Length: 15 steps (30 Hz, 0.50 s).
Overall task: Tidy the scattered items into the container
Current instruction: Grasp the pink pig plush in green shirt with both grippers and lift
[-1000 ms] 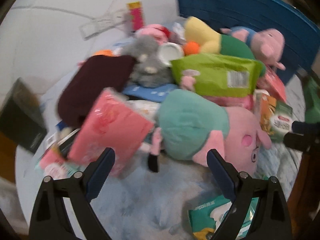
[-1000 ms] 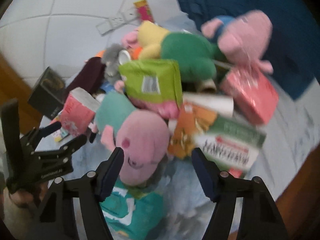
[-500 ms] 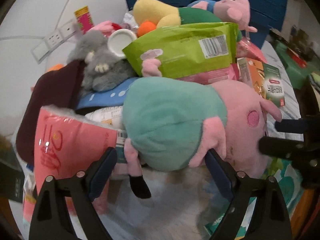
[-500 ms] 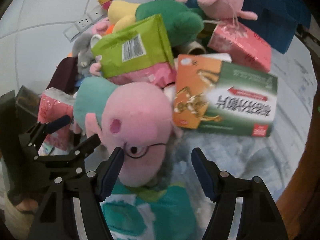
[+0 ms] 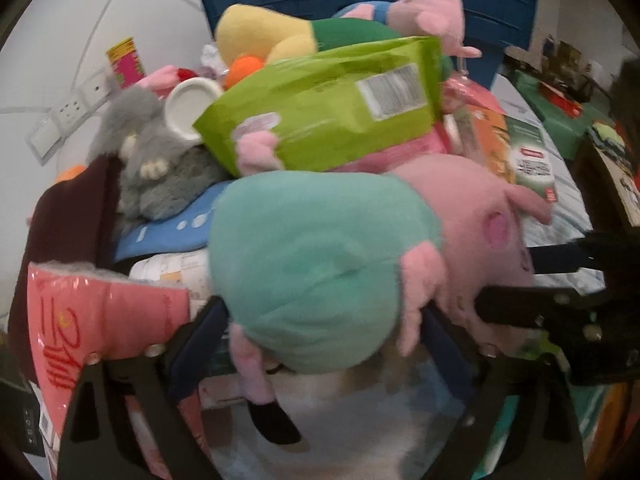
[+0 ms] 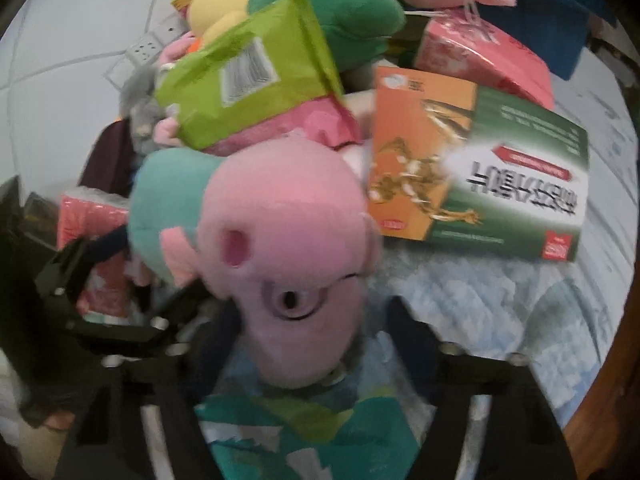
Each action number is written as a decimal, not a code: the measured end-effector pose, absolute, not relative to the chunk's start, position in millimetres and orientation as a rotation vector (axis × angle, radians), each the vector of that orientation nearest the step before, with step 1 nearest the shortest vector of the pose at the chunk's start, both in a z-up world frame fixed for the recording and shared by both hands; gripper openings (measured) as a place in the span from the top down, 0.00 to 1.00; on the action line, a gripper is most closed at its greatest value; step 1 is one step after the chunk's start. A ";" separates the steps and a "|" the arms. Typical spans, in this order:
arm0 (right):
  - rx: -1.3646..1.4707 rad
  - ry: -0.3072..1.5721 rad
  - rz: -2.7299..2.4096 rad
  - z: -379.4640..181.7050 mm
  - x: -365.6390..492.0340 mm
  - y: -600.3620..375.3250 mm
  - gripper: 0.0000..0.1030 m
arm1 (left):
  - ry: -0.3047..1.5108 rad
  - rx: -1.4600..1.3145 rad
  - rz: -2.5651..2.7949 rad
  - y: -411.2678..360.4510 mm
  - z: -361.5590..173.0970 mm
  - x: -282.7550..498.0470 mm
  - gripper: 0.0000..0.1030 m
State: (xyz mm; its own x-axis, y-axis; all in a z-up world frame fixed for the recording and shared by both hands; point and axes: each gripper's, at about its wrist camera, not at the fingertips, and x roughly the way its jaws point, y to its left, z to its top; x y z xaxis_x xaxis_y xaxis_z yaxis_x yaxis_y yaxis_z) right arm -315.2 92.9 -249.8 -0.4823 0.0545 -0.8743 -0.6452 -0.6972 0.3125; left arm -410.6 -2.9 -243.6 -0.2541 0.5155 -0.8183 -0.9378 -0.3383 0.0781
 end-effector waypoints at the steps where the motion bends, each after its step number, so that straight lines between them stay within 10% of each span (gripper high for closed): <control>1: -1.275 0.888 2.212 -249.3 -316.0 94.0 0.47 | 0.717 -0.866 1.779 -1.5 -243.3 -410.3 0.12; 5: -1.290 0.881 2.223 -247.3 -319.0 98.1 0.45 | 0.719 -0.874 1.773 7.8 -247.6 -414.7 0.10; 9: -1.295 0.926 2.199 -260.1 -323.9 112.4 0.21 | 0.728 -0.845 1.780 12.6 -253.0 -416.6 0.00; 13: -1.271 0.993 2.237 -267.7 -326.8 117.9 0.23 | 0.717 -0.814 1.786 11.9 -253.8 -415.8 0.10; 15: -1.267 0.987 2.271 -264.9 -329.4 114.8 0.44 | 0.698 -0.819 1.789 9.3 -251.6 -414.7 0.18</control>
